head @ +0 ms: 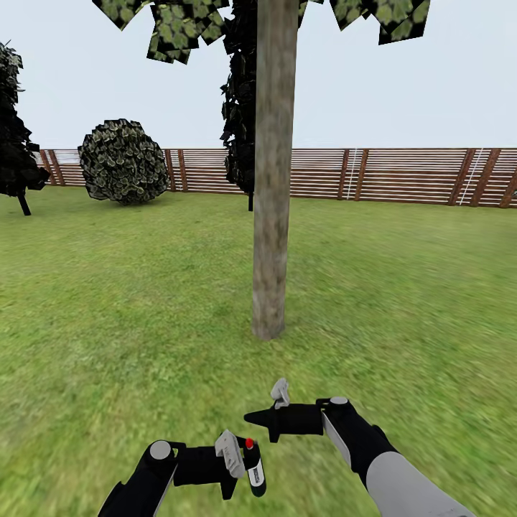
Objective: In the garden, pick up the pesticide atomizer on the floor and spray pesticide onto both trees until each tree trunk is fully covered.
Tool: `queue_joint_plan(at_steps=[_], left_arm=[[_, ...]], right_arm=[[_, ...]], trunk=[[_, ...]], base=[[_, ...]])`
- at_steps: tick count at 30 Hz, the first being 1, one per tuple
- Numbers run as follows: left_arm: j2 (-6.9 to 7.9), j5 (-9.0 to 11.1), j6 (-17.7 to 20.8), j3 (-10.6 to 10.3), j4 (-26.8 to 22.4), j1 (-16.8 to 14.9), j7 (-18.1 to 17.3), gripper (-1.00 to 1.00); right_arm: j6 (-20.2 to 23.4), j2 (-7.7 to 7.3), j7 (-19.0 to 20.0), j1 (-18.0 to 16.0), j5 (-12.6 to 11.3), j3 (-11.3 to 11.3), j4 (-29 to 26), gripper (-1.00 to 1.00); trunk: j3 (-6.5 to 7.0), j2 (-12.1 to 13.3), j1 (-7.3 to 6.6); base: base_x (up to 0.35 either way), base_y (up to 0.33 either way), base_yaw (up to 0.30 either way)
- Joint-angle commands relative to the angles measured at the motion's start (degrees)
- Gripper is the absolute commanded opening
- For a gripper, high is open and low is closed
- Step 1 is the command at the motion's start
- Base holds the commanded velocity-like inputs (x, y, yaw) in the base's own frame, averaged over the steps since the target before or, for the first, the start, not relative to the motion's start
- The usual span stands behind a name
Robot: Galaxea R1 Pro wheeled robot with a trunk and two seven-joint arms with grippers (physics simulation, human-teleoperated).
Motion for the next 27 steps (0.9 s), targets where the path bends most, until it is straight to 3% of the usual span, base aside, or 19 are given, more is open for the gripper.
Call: queue_joint_plan(at_steps=[1, 15, 19, 27], left_arm=[[-0.04, -0.30, -0.01, 0.07, -0.08, -0.03, -0.18, -1.00], [-0.05, -0.36, 0.02, 0.07, -0.01, -0.03, 0.26, -1.00], [-0.06, -0.32, 0.07, 0.04, 0.09, -0.03, 3.79, -1.00], [-0.13, -0.24, 0.11, 0.01, 0.16, -0.03, 5.83, -1.00]], right_arm=[[0.59, -0.03, -0.10, -0.03, -0.36, 0.10, 0.00, -1.00], [0.51, -0.01, -0.65, -0.03, -0.36, 0.10, 1.45, -1.00], [0.54, -0.01, -0.65, -0.03, -0.36, 0.11, 1.46, -1.00], [0.58, -0.02, -0.65, -0.03, -0.36, 0.11, 1.53, -1.00]], trunk=[[-0.06, -0.03, 0.00], [-0.06, -0.03, 0.00], [-0.06, -0.03, 0.00], [-0.06, -0.03, 0.00]], base=[[0.000, 0.000, 0.000], [0.000, 0.000, 0.000], [0.000, 0.000, 0.000], [0.000, 0.000, 0.000]])
